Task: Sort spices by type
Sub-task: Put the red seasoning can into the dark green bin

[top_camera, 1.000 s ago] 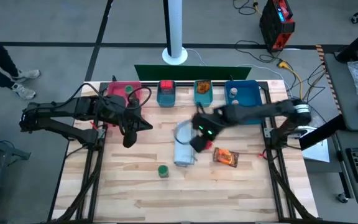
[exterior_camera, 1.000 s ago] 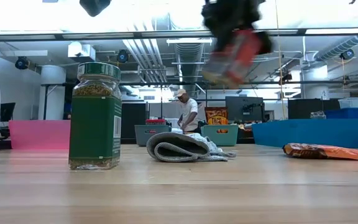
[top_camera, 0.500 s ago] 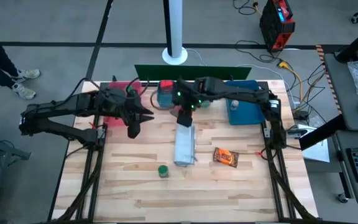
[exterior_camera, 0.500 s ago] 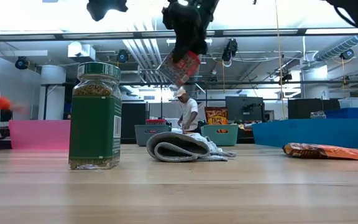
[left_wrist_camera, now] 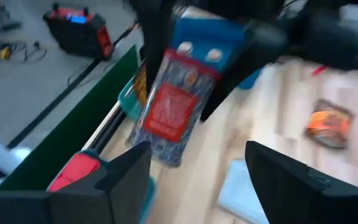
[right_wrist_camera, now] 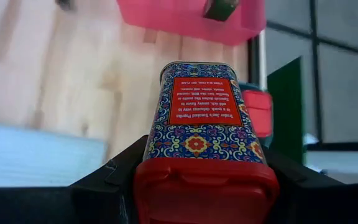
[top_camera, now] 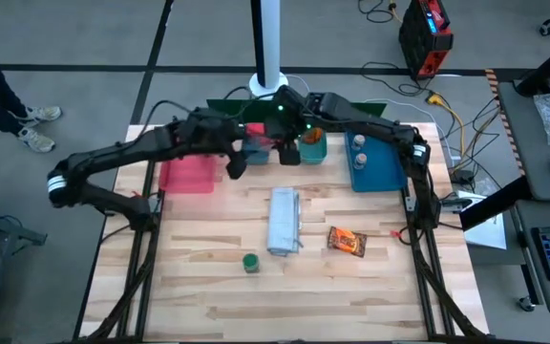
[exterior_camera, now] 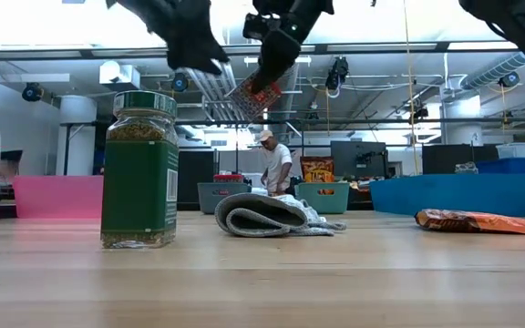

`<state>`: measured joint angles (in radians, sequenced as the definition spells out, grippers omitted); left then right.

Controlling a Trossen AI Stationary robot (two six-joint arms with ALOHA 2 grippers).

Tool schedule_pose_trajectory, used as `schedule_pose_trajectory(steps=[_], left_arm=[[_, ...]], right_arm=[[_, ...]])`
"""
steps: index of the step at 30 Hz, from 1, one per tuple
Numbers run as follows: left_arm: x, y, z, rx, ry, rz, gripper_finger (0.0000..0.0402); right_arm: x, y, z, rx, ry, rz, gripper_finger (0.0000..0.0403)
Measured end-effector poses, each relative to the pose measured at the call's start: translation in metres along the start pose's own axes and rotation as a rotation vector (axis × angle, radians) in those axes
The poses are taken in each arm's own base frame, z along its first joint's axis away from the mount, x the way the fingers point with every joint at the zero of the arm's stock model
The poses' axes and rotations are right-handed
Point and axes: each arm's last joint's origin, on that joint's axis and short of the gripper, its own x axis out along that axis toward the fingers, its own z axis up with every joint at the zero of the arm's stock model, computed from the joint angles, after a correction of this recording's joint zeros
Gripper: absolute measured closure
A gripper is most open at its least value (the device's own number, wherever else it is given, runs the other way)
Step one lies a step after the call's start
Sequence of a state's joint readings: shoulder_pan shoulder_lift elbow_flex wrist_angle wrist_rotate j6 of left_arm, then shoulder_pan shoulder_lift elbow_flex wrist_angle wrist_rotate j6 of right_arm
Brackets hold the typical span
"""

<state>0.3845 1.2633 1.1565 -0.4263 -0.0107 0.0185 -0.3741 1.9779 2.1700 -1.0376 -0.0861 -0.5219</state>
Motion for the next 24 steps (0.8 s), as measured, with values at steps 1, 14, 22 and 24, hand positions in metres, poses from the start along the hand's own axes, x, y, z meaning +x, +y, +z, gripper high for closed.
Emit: schedule_pose_trajectory(steps=[1,14,22,24], left_arm=[[0.007,0.004,-0.001,-0.004,0.018,0.010,0.0151],[0.058,0.016,0.021,0.093,0.068,0.040,0.0143],[0.069,0.016,0.026,0.154,0.167,0.016,0.0143],[0.070,0.016,0.027,0.164,0.168,0.010,0.0143]], right_arm=[[0.000,-0.003,-0.002,-0.022,0.002,-0.003,0.0204],[0.001,-0.011,-0.010,-0.106,0.003,0.034,0.0204],[0.000,-0.013,-0.010,-0.109,-0.005,0.035,0.0204],[-0.001,-0.013,-0.010,-0.108,-0.008,0.041,0.0204]])
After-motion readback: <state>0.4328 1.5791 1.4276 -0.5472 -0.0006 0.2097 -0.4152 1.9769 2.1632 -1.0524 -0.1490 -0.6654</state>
